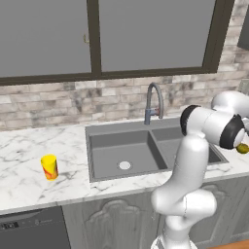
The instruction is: Remove the carrot and orange from the sink. Then move the bowl and cup from the counter to the sink for washing.
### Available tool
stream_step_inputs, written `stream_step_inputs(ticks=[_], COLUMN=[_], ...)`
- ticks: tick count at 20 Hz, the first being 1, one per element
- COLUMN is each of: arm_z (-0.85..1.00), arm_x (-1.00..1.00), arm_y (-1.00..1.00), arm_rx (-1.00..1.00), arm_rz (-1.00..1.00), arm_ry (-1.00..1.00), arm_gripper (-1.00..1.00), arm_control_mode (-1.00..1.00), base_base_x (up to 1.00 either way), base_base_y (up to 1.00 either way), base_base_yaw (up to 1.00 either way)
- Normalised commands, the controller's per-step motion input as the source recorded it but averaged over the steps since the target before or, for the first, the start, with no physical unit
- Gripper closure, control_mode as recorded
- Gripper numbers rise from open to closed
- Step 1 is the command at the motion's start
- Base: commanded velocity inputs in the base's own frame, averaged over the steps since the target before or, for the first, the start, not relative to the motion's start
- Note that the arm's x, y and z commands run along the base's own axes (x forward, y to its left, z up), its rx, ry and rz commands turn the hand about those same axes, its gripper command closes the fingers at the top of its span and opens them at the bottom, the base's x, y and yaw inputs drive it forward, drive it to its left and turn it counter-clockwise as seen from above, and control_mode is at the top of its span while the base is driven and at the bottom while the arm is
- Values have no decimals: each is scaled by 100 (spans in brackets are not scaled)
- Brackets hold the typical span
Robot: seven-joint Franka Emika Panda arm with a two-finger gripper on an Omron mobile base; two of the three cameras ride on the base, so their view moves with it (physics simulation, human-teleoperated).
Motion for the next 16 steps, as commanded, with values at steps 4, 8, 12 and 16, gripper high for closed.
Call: stream_step_inputs(ticks=[4, 8, 12, 16], arm_z=[0, -1, -7, -10], arm_x=[18, 8, 13, 15], arm_y=[-15, -17, -14, -14], arm_rx=[-5, -1, 0, 0], arm_rz=[0, 0, 0, 0], arm_ry=[16, 7, 2, 0], arm_gripper=[-100, -100, -100, -100], arm_control_mode=[-100, -100, -100, -100], base_base_x=[0, 0, 0, 0], base_base_y=[0, 0, 0, 0], base_base_yaw=[0, 0, 0, 0])
